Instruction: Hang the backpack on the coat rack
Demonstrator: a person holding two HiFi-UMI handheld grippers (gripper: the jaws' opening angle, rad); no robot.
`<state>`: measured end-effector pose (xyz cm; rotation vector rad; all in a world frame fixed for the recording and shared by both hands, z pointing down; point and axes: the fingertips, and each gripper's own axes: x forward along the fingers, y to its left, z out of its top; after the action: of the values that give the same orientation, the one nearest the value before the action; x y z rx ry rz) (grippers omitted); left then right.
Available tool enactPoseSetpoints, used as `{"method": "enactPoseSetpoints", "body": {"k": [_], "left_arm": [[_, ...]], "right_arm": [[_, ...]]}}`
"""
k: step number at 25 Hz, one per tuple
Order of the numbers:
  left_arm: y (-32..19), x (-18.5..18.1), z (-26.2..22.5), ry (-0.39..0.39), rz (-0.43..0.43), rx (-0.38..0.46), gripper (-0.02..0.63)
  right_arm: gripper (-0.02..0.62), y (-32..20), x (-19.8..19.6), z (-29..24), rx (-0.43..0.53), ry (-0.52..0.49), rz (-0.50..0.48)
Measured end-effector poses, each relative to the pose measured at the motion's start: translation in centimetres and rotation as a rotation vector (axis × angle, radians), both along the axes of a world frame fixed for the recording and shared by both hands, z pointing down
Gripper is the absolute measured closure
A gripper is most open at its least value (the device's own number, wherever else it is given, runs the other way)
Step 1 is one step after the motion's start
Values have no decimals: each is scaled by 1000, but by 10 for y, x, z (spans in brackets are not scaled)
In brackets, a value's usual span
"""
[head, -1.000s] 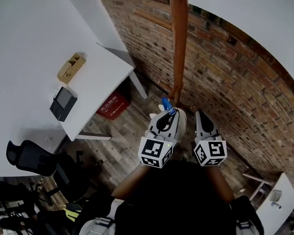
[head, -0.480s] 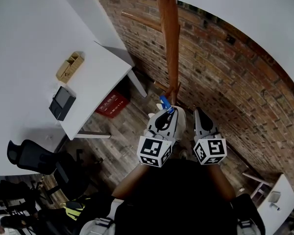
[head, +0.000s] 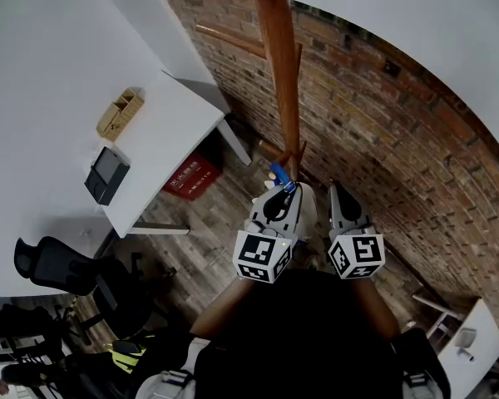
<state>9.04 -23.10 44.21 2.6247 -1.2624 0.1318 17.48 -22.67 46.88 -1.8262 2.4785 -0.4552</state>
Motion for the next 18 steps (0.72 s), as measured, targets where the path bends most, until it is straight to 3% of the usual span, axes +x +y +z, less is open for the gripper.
{"method": "enactPoseSetpoints", "body": {"k": [18], "left_arm": [[-17,12,18,-7,-47,-9,578]], "right_arm": [[583,-18,6,8,-19,13,-50]]}}
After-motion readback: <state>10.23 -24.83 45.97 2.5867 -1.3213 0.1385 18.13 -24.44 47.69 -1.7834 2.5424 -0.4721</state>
